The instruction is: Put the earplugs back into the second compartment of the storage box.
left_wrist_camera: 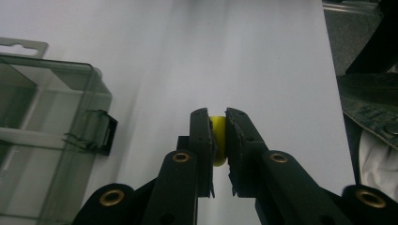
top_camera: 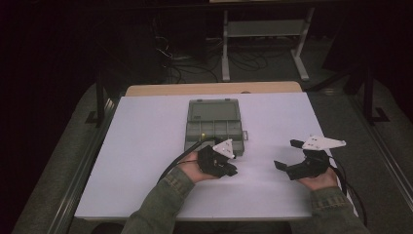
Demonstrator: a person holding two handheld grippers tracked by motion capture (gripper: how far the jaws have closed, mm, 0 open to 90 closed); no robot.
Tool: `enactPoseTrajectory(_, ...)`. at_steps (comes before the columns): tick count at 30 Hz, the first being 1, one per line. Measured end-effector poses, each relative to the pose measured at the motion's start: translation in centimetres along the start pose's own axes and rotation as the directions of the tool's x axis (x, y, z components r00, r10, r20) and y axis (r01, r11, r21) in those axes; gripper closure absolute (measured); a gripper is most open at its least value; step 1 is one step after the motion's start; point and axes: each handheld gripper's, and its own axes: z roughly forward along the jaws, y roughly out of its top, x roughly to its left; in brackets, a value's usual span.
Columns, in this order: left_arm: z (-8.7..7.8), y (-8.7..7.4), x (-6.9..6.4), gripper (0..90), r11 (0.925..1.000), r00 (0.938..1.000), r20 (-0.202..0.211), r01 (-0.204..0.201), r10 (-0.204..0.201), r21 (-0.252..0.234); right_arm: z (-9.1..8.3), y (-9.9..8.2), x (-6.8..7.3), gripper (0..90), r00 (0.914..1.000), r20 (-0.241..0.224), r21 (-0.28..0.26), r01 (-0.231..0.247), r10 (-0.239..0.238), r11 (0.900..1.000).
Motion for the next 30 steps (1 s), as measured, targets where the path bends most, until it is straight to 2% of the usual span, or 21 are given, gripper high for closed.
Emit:
enactPoseTrajectory(8, -2.1, 0.7, 1.1, 81.6, 0.9997, 0.9996, -0.029, 0.002, -0.003, -0.026, 0.0, 0.0, 0.0, 0.0, 1.0, 0.001, 0.002, -0.001, 0.001, 1.0)
enactPoseTrajectory(13, -3.5, 1.1, 2.4, 81.8, 0.9992, 0.9988, -0.045, 0.015, -0.016, -0.037, 0.0, 0.0, 0.0, 0.0, 1.0, 0.001, 0.002, -0.002, 0.002, 1.0)
enactPoseTrajectory(17, -4.0, 1.2, 2.8, 81.8, 0.9988, 0.9987, -0.046, 0.019, -0.021, -0.045, 0.0, 0.0, 0.0, 0.0, 1.0, 0.001, 0.0, -0.003, 0.003, 1.0)
enactPoseTrajectory(18, -4.6, 1.5, 3.4, 81.8, 0.9988, 0.9982, -0.056, 0.019, -0.022, -0.046, 0.0, 0.0, 0.0, 0.0, 1.0, 0.001, 0.001, -0.003, 0.003, 1.0)
enactPoseTrajectory(24, -5.6, 2.1, 4.6, 81.9, 0.9987, 0.9962, -0.084, 0.02, -0.024, -0.046, 0.0, 0.0, 0.0, 0.0, 1.0, 0.001, 0.001, -0.001, 0.001, 1.0)
enactPoseTrajectory(29, -6.2, 2.1, 5.6, 82.2, 0.9969, 0.9934, -0.106, 0.038, -0.045, -0.069, 0.0, 0.0, 0.0, 0.0, 1.0, 0.0, 0.001, -0.003, 0.003, 1.0)
enactPoseTrajectory(30, -6.4, 1.9, 6.2, 82.2, 0.995, 0.9912, -0.116, 0.055, -0.064, -0.083, 0.0, 0.0, 0.0, 0.0, 1.0, 0.0, 0.001, -0.003, 0.003, 1.0)
